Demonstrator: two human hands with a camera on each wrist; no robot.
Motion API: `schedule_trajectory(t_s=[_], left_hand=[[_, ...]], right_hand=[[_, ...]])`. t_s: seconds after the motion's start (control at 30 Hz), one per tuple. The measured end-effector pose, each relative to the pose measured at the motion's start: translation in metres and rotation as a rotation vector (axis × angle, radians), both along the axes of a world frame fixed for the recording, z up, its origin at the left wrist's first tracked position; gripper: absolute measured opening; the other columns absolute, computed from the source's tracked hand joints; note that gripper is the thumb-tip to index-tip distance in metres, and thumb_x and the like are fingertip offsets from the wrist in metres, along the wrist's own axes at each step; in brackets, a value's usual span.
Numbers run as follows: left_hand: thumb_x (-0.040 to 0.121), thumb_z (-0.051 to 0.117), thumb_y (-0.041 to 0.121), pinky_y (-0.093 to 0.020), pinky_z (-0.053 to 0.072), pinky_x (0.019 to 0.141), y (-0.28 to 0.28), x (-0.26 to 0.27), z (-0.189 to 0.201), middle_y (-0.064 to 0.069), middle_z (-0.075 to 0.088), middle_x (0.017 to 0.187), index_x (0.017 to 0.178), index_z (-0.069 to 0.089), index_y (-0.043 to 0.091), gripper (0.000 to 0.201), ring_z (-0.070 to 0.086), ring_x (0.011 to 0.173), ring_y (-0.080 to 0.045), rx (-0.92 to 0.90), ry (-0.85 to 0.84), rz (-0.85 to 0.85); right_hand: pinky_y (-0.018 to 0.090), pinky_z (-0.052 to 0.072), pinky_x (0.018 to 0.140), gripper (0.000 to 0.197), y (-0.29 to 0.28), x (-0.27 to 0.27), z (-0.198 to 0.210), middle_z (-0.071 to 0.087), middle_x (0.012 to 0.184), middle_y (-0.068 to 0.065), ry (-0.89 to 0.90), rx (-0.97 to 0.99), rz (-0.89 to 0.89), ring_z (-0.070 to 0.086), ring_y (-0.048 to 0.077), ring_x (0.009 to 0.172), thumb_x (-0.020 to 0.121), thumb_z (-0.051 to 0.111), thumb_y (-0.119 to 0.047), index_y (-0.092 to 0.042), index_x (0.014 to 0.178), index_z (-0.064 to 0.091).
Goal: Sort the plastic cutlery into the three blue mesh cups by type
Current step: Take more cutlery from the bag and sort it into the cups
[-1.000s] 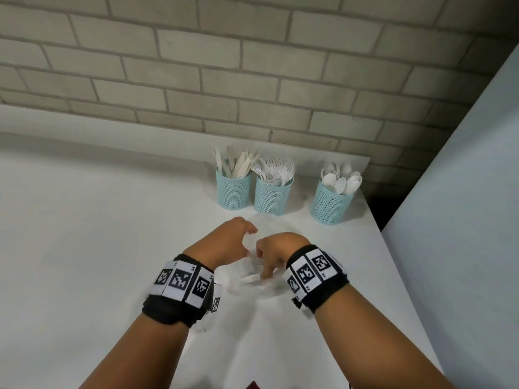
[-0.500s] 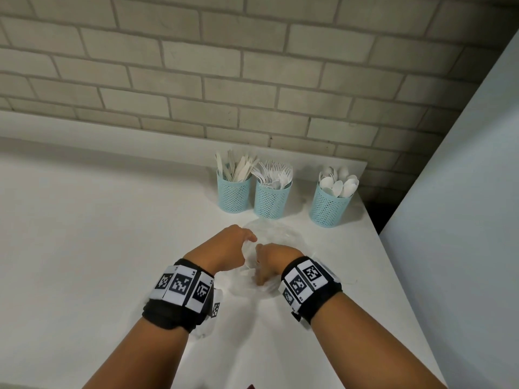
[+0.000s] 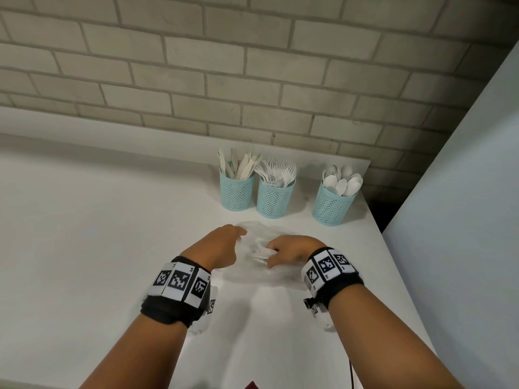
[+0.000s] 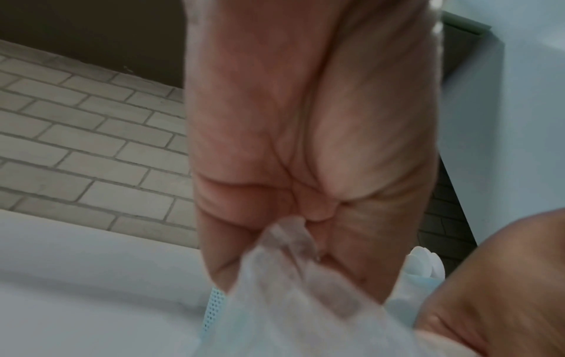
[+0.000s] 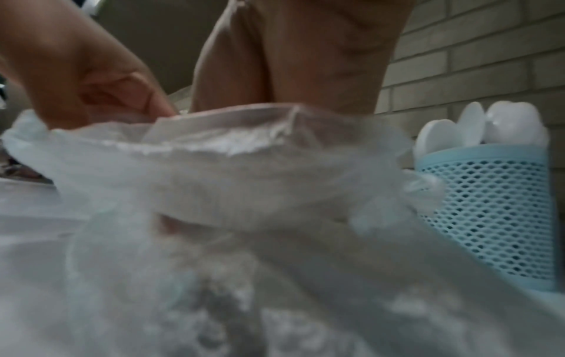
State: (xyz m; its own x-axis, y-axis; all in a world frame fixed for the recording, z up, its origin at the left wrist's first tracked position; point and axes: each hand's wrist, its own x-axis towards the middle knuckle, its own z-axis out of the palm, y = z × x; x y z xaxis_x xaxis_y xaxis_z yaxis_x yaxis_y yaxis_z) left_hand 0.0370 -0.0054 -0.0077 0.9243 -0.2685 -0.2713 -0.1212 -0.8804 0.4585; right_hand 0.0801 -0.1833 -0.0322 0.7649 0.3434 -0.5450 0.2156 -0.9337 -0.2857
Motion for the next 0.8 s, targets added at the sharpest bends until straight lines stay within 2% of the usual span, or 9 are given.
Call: schedule_trajectory(t_s=[0.07,0.17,0.23,0.33,0.43,0.5,0.6,0.67,0.8], left_hand=[[0.084,0.043,-0.01,-0.022,0.037,0.097,0.001,0.001,-0.001,-0.001,0.04,0.143,0.145,0.028,0.019,0.07,0.043,0.127,-0.018,0.007,0.02,-0.012],[0.083,0.043,-0.011,-0.021,0.037,0.094,0.002,0.001,-0.004,-0.002,0.037,0.144,0.146,0.025,0.02,0.072,0.042,0.128,-0.019,0.031,0.07,-0.03],[0.083,0.043,-0.011,-0.023,0.037,0.097,0.004,0.0,-0.006,-0.002,0.034,0.146,0.147,0.023,0.021,0.074,0.039,0.131,-0.019,0.051,0.097,-0.035],[0.083,0.044,-0.011,-0.025,0.035,0.102,0.005,-0.001,-0.009,-0.003,0.031,0.149,0.148,0.021,0.02,0.075,0.035,0.134,-0.02,0.065,0.12,-0.036],[0.082,0.045,-0.011,-0.026,0.037,0.101,0.006,-0.001,-0.012,-0.003,0.028,0.151,0.148,0.019,0.021,0.078,0.035,0.135,-0.021,0.087,0.159,-0.037],[0.082,0.047,-0.011,-0.027,0.037,0.1,0.007,0.0,-0.014,-0.003,0.026,0.152,0.148,0.018,0.021,0.079,0.034,0.135,-0.021,0.113,0.188,-0.037],[0.083,0.049,-0.009,-0.028,0.035,0.104,0.005,-0.002,-0.017,-0.004,0.025,0.153,0.149,0.016,0.018,0.079,0.033,0.136,-0.022,0.153,0.206,-0.04],[0.082,0.051,-0.008,-0.03,0.038,0.102,0.002,-0.004,-0.019,-0.006,0.028,0.149,0.149,0.018,0.015,0.078,0.037,0.133,-0.024,0.171,0.202,-0.043],[0.081,0.051,-0.008,-0.031,0.045,0.091,-0.003,-0.006,-0.024,-0.009,0.032,0.138,0.143,0.026,0.011,0.07,0.049,0.118,-0.028,0.2,0.169,-0.039]], right_hand=[[0.028,0.034,0.082,0.029,-0.004,0.003,0.0,0.052,0.106,-0.002,0.026,-0.003,0.033,0.045,0.015,0.095,0.09,0.055,-0.028,-0.016,0.117,0.056],[0.033,0.042,0.088,0.014,-0.01,0.006,-0.003,0.059,0.103,-0.004,0.092,0.04,0.074,0.05,0.015,0.092,0.088,0.056,-0.021,-0.026,0.101,0.06],[0.03,0.045,0.088,0.017,-0.017,0.007,-0.003,0.062,0.093,-0.008,0.179,0.19,0.022,0.054,0.011,0.088,0.086,0.06,-0.012,-0.027,0.093,0.063],[0.022,0.039,0.088,0.032,-0.027,0.008,-0.003,0.06,0.093,-0.006,0.34,0.456,-0.071,0.054,0.01,0.091,0.086,0.056,0.008,-0.023,0.092,0.061],[0.018,0.044,0.083,0.034,-0.035,0.01,-0.001,0.06,0.087,0.0,0.397,0.602,-0.121,0.057,0.011,0.086,0.082,0.052,0.019,-0.014,0.089,0.057],[0.019,0.048,0.074,0.03,-0.039,0.01,0.002,0.063,0.082,0.003,0.363,0.695,-0.225,0.062,0.012,0.078,0.084,0.049,0.019,-0.011,0.088,0.055],[0.024,0.051,0.063,0.024,-0.039,0.009,0.003,0.065,0.077,0.009,0.233,0.969,-0.446,0.066,0.013,0.064,0.089,0.045,0.015,-0.008,0.09,0.052],[0.025,0.054,0.065,0.022,-0.037,0.01,0.005,0.066,0.075,0.008,0.144,1.155,-0.597,0.067,0.012,0.062,0.092,0.042,0.012,-0.008,0.092,0.052],[0.025,0.058,0.07,0.021,-0.035,0.016,0.023,0.071,0.068,0.004,0.044,1.564,-0.837,0.07,0.012,0.063,0.094,0.041,0.009,-0.008,0.094,0.053]])
